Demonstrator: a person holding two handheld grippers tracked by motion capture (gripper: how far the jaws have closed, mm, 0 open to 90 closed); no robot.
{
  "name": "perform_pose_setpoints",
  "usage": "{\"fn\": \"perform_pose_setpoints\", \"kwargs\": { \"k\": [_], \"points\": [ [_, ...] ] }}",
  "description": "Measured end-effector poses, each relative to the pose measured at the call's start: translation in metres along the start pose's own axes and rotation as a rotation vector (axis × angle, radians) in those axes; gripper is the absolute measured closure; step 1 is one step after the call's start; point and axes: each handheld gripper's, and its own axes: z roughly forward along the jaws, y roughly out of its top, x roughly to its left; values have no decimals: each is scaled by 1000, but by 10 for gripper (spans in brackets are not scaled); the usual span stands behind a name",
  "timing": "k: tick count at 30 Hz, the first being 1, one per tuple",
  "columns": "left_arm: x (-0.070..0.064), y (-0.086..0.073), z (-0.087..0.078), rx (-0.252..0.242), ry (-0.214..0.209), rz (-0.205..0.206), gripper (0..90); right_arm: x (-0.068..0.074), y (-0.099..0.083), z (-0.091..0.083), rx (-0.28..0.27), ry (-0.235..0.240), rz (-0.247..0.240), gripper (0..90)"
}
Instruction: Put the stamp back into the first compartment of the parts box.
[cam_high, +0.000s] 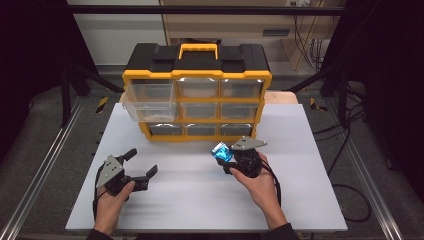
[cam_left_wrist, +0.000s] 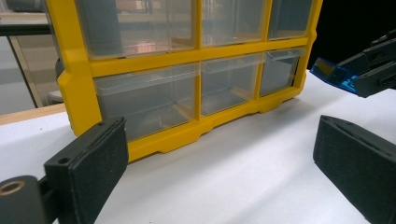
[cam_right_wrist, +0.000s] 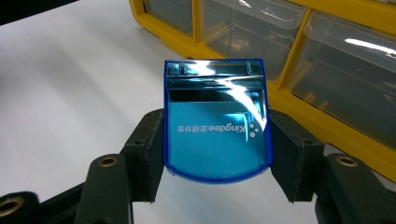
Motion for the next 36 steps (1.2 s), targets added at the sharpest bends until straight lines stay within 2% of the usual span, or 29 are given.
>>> {"fn": "perform_pose_setpoints", "kwargs": {
  "k": [6,8,10,13,18,22,36],
  "points": [
    [-2,0,1,5,-7,9,30,-1,3,-6,-24,3,2,422],
    [-3,1,2,3,-6,14,29,-1,4,-7,-34,9,10,422],
    [-3,0,1,12,-5,20,29,-2,6,-8,-57,34,43,422],
    [-2,-1,0,13,-5,17,28,-3,9,-9,-61,31,49,422],
    [1,-2,-1,10,1,7,27,0,24,-13,-62,3,12,421],
    [4,-1,-3,7,7,10,27,5,44,-20,-76,-11,-24,422],
    [4,-3,-3,13,8,-8,27,9,77,-32,-95,-35,-56,422]
  ]
}}
